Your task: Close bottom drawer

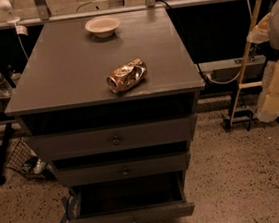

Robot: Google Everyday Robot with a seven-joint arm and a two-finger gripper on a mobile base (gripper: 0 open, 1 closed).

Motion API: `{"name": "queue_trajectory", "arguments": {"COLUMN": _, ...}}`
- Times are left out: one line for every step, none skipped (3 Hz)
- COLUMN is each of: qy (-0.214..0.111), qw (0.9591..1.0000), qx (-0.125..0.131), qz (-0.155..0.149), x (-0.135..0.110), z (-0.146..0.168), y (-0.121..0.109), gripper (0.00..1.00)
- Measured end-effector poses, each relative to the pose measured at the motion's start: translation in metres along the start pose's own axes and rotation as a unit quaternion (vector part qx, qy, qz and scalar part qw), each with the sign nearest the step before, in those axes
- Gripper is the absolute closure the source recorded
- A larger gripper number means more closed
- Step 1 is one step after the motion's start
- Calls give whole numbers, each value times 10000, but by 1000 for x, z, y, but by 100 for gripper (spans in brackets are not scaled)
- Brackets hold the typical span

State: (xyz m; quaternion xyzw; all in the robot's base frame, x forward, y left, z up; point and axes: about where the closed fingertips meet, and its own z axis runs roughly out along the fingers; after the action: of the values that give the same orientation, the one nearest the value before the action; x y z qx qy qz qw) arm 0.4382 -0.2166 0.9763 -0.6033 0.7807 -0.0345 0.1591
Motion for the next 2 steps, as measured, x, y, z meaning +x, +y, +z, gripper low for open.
{"name": "queue_trajectory", "arguments": {"qy": 0, "qw": 10000, "qx": 1, "qz": 0, "x": 0, "z": 0, "y": 0, "gripper": 0}}
{"name": "queue_trajectory", "arguments": {"qy": -224, "qw": 9997, "qx": -67, "qz": 84, "x": -3, "z": 17, "y": 12, "gripper": 0}}
